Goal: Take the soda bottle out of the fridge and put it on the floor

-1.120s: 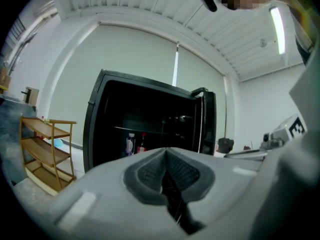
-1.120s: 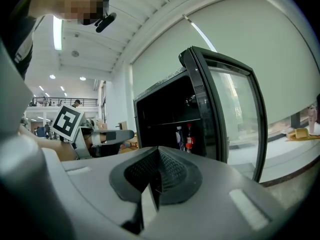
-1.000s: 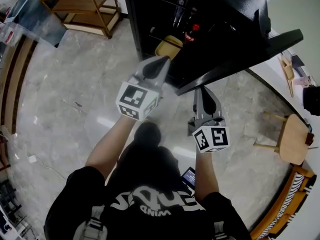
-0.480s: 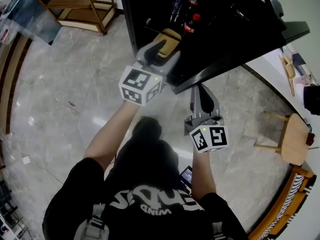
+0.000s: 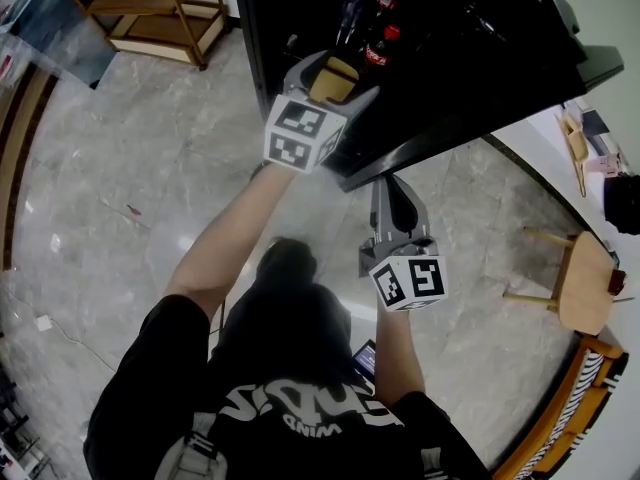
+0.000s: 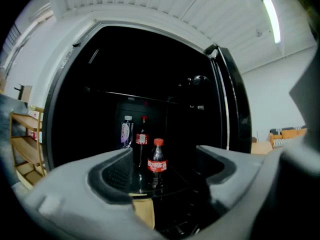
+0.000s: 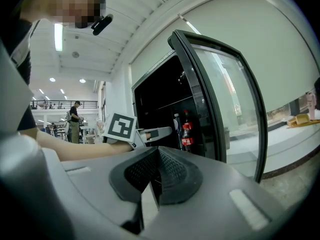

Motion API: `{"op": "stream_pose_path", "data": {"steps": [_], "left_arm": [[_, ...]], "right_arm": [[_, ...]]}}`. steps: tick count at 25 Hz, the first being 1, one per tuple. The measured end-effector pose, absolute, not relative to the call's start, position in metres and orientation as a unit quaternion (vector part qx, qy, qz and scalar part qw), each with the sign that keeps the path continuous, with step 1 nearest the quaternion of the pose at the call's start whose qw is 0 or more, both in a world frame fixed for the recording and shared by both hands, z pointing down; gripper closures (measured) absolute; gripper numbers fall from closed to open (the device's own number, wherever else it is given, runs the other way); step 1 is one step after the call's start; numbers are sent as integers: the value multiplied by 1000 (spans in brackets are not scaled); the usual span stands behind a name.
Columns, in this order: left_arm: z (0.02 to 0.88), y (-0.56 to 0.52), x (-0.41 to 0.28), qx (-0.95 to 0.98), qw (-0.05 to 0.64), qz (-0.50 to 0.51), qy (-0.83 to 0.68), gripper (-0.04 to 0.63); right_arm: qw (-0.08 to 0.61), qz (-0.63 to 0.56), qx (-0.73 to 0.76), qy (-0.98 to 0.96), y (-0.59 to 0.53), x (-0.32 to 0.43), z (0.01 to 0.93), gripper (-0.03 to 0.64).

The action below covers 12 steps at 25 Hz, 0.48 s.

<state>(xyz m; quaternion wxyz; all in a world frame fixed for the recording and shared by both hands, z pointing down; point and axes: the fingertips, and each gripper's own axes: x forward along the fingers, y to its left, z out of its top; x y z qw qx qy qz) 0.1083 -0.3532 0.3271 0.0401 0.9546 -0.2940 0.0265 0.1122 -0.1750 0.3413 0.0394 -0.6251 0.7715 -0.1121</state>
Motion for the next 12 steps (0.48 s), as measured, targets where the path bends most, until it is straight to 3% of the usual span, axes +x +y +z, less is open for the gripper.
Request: {"op": "stream_pose_path", "data": {"steps": [12], "left_arm": [[382,-416,189,957,10,78,-279,229]], "right_arm": [[39,-124,-625,769,-174,121,369,617]]}}
